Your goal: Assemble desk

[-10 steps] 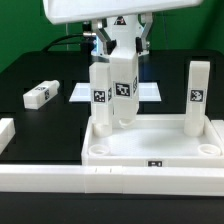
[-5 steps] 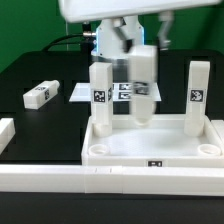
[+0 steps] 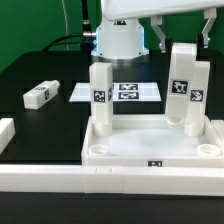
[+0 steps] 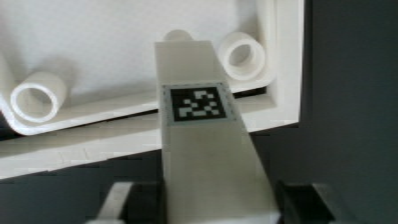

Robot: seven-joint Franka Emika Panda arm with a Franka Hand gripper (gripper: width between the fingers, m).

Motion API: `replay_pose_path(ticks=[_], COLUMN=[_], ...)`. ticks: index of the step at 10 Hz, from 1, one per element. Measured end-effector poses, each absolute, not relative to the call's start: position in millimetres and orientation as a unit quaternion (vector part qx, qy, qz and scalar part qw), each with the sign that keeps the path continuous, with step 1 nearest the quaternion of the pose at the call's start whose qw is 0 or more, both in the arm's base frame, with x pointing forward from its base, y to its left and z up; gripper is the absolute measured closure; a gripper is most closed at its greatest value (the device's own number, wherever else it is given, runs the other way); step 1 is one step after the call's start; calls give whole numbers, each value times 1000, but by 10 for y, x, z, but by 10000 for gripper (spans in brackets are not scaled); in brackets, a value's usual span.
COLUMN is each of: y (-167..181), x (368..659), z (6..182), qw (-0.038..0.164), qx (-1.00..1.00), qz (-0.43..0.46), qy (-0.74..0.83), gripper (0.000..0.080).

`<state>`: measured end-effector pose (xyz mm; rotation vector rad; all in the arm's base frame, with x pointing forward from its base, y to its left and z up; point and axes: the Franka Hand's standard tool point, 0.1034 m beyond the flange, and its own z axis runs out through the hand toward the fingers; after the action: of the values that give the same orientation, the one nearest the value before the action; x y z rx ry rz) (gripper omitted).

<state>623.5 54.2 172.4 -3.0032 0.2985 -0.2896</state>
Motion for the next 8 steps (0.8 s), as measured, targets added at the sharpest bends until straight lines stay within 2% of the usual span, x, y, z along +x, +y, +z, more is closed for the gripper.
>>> replay_pose_path(ticks=[2,3,4,6,8], y=[578,703,812,962,937], x=[6244,6269,6359,6353,6349], z=[1719,1725,1773,1777,1765], qw=[56,60,61,68,67], qx=[-988,-986,-977,-976,-976], qz=[-101,-116,-178,-182,-181], qy=[101,102,97,98,99], gripper=[508,508,508,508,508])
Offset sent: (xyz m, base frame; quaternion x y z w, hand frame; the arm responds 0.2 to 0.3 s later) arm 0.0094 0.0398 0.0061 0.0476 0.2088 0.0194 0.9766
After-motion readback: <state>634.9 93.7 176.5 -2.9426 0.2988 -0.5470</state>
